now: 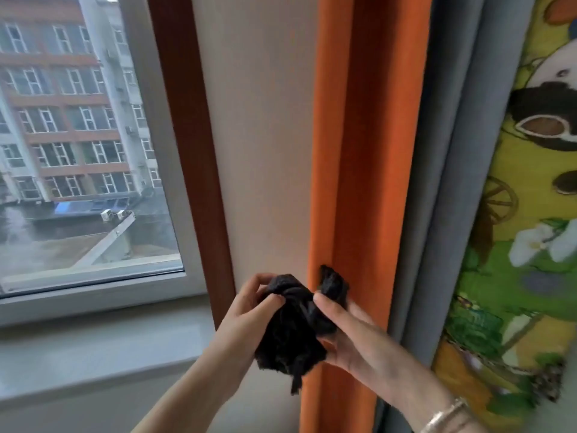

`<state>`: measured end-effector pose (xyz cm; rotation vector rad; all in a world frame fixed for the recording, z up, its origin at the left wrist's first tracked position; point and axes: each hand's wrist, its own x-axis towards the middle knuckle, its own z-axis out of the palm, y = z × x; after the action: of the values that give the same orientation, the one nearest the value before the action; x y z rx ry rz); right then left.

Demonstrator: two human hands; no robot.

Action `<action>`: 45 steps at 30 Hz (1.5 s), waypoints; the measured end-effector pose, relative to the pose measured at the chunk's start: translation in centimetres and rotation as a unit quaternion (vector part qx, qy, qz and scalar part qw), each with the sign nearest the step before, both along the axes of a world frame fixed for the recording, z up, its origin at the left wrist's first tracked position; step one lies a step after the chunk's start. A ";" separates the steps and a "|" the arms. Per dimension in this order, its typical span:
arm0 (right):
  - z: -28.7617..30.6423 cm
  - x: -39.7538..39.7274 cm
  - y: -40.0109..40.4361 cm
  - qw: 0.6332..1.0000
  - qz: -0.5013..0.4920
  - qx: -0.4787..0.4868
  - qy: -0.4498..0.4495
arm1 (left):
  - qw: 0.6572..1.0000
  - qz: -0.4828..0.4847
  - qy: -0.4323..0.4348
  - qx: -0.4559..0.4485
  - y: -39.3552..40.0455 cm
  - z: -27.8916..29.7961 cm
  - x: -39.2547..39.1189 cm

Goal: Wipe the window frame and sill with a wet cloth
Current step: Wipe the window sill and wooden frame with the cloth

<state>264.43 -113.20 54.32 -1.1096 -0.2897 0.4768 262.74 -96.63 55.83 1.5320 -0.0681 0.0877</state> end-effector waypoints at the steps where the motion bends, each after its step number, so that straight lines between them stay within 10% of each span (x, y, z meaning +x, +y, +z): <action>1: 0.2 0.2 0.5 1.000 0.015 -0.002 -0.013 | 1.000 0.022 -0.005 0.000 0.3 0.1 -0.1; 21: -2.3 14.9 25.2 0.940 0.123 -0.225 -0.225 | 0.939 0.269 0.036 0.213 23.4 -2.2 10.8; 29: -4.3 18.9 28.6 0.970 0.144 -0.182 -0.076 | 0.918 0.297 0.102 0.242 26.1 -3.8 13.3; 45: -4.9 19.9 31.0 0.989 0.027 -0.131 -0.059 | 0.965 0.208 0.134 0.088 25.6 -4.5 13.3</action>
<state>284.31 -82.23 49.43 -1.3926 -0.3698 0.5086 276.04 -71.01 51.32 1.7030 0.4753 0.2106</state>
